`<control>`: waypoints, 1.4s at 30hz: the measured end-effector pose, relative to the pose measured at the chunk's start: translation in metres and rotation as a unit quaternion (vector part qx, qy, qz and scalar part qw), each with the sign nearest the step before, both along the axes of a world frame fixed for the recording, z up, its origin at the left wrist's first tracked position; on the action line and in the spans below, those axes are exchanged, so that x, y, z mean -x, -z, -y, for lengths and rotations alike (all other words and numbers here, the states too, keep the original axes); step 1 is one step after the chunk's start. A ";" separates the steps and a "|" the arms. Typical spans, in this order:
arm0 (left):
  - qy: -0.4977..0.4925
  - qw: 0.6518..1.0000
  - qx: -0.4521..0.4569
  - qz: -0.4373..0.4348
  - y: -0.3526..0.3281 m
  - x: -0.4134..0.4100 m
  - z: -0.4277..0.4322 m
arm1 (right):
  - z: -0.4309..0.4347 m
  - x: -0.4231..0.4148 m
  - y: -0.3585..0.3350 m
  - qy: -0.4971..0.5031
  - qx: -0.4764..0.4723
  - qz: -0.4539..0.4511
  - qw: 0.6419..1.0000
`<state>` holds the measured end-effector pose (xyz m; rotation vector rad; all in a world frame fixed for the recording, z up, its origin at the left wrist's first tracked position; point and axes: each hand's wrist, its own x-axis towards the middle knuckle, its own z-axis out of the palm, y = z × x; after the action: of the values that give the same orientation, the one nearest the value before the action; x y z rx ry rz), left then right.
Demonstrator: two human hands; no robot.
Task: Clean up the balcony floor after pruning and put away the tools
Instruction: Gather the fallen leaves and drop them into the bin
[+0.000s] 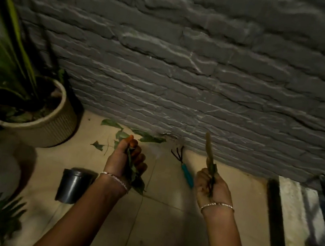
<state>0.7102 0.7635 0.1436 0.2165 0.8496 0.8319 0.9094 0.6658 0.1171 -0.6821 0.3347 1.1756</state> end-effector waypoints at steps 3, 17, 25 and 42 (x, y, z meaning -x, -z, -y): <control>-0.014 0.999 0.011 0.031 -0.061 0.015 0.012 | 0.004 0.016 -0.060 -0.003 -0.043 -0.025 0.999; -0.151 0.986 0.021 0.073 -0.395 0.148 0.142 | 0.090 0.130 -0.428 -0.154 -0.057 -0.115 0.980; -0.215 0.955 -0.076 0.189 -0.522 0.238 0.254 | 0.156 0.192 -0.569 -0.307 -0.090 -0.115 0.940; -0.500 0.822 -0.207 0.176 -0.575 0.433 0.540 | 0.283 0.435 -0.653 -0.576 -0.035 0.012 0.816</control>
<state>0.2775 0.2230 0.7189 -0.0345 0.3668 1.9905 0.4747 0.3827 0.7698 -0.8499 -0.2180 2.3179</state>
